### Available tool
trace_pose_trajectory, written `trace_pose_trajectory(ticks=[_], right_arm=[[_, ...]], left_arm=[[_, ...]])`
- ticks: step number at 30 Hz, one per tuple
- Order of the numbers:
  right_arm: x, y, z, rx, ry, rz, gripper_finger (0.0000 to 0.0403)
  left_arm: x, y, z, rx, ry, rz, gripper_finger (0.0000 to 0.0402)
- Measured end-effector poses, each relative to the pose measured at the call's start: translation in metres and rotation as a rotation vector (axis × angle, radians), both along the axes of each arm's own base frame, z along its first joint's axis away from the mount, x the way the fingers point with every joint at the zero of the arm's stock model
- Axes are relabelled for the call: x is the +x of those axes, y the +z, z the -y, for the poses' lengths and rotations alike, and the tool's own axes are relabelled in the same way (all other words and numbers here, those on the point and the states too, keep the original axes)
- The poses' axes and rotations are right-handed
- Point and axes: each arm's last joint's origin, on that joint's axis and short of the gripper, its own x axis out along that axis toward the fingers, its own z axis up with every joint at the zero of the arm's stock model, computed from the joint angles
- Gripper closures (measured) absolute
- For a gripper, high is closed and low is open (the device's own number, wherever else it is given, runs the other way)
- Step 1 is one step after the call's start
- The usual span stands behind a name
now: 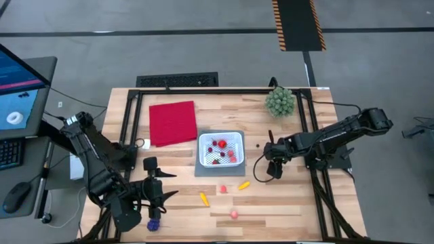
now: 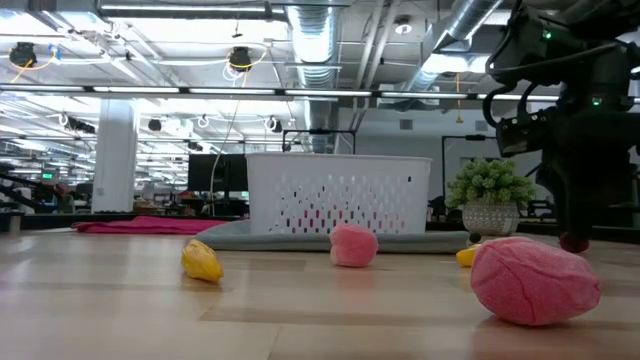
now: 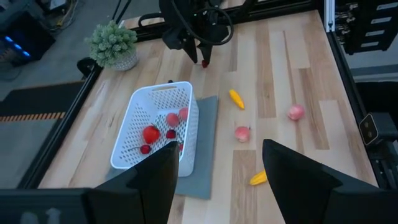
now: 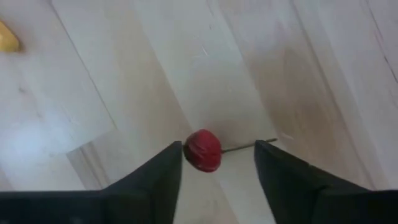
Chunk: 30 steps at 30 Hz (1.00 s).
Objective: Pick and placing Produce into tupperware
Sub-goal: Put the cherry into the white basket
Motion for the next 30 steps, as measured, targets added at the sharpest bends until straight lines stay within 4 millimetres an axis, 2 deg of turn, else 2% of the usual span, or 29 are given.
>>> trace_pose_trajectory(ticks=[6,11,17,21,25,30], right_arm=[[0.0,0.0,0.0,0.0,0.002,-0.002,0.0271],[0.0,0.0,0.0,-0.005,0.025,0.004,0.0317],[0.007,0.003,-0.002,0.024,0.058,0.071,0.0324],[0.013,0.011,-0.003,0.026,0.08,0.102,0.0322],[0.024,0.027,-0.005,0.02,0.118,0.162,0.0321],[0.042,0.055,-0.006,-0.007,0.179,0.268,0.0321]], left_arm=[[0.0,0.0,0.0,-0.003,0.001,0.001,0.0178],[0.0,0.0,0.0,-0.003,0.001,0.001,0.0178],[0.0,0.0,0.0,-0.003,0.001,0.001,0.0178],[0.0,0.0,0.0,-0.003,0.001,0.001,0.0178],[0.0,0.0,0.0,-0.002,0.001,0.001,0.0178],[0.0,0.0,0.0,-0.002,0.001,0.001,0.0178]])
